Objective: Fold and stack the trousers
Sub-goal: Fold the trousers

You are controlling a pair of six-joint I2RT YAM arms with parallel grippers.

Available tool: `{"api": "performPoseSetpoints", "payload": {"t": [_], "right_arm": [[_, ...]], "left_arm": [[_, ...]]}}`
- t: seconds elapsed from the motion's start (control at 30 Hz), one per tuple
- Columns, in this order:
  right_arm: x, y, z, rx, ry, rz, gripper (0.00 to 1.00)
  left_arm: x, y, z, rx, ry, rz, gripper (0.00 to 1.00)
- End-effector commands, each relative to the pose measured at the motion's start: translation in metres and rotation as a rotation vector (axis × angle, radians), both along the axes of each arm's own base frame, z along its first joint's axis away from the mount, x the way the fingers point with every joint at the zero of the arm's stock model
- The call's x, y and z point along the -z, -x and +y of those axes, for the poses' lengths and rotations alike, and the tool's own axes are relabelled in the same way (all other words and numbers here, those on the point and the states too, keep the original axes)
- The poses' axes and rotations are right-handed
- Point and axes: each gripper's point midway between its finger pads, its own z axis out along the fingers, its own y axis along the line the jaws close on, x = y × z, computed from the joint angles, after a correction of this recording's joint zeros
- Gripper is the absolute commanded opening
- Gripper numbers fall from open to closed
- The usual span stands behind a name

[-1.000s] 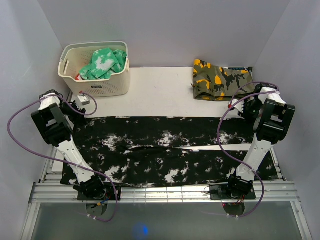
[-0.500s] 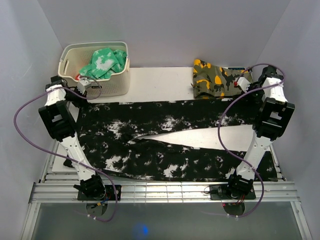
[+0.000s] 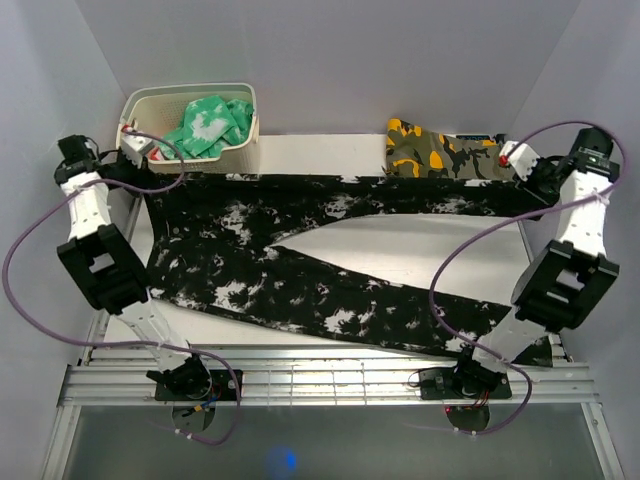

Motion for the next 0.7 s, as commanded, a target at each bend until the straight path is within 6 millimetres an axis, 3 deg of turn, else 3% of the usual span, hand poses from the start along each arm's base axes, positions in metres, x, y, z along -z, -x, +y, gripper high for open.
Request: {"api": "performPoseSetpoints", "payload": {"t": [0.0,0.03,0.07,0.1,0.13,0.17,0.2,0.23,0.27,0.3,0.33,0.37,0.4,0.43,0.5,0.53,0.67], "right_arm": [[-0.037,0.053,-0.029,0.003,0.107,-0.078,0.08],[-0.054,0.068,-0.025,-0.031,0.142,-0.12,0.08],[-0.054,0.085,-0.031,-0.028,0.149,-0.115,0.08],[-0.035,0.105,-0.025,-0.046,0.132,-0.072,0.08],[-0.042,0.127,-0.017,-0.099,0.176,-0.08,0.08],[-0.034,0.148,-0.021,-0.091,0.185,-0.061,0.08],[-0.026,0.166,-0.02,-0.1,0.197,-0.045,0.08],[-0.001,0.196,-0.004,-0.123,0.184,0.002,0.08],[0.012,0.217,-0.01,-0.156,0.238,0.023,0.08],[0.025,0.233,-0.009,-0.169,0.258,0.044,0.08],[0.054,0.259,0.002,-0.182,0.259,0.093,0.08],[0.069,0.278,-0.003,-0.207,0.304,0.126,0.08],[0.084,0.293,-0.003,-0.215,0.319,0.166,0.08],[0.11,0.31,0.01,-0.226,0.289,0.204,0.08],[0.131,0.328,0.011,-0.241,0.304,0.244,0.08],[0.139,0.331,0.012,-0.235,0.304,0.251,0.08],[0.174,0.342,0.019,-0.248,0.311,0.295,0.08]], "left_arm": [[-0.071,0.038,0.022,-0.001,-0.086,-0.21,0.0],[-0.083,0.053,0.02,0.011,-0.113,-0.242,0.0],[-0.067,0.072,0.024,-0.005,-0.095,-0.211,0.0],[-0.065,0.084,0.021,0.014,-0.091,-0.216,0.0],[-0.067,0.104,0.015,0.054,-0.147,-0.232,0.0],[-0.043,0.125,0.017,0.047,-0.131,-0.189,0.0],[-0.034,0.139,0.016,0.053,-0.147,-0.172,0.0],[-0.026,0.159,0.01,0.059,-0.146,-0.139,0.0],[-0.014,0.175,0.02,0.077,-0.205,-0.146,0.0],[0.012,0.193,0.014,0.085,-0.18,-0.097,0.0],[0.028,0.21,0.015,0.083,-0.183,-0.047,0.0],[0.042,0.223,0.024,0.092,-0.231,-0.037,0.0],[0.072,0.241,0.015,0.1,-0.2,0.029,0.0],[0.092,0.255,0.022,0.103,-0.242,0.098,0.0],[0.134,0.283,0.015,0.124,-0.213,0.227,0.0],[0.149,0.29,0.024,0.115,-0.254,0.282,0.0],[0.183,0.302,0.036,0.059,-0.243,0.406,0.0]]}}
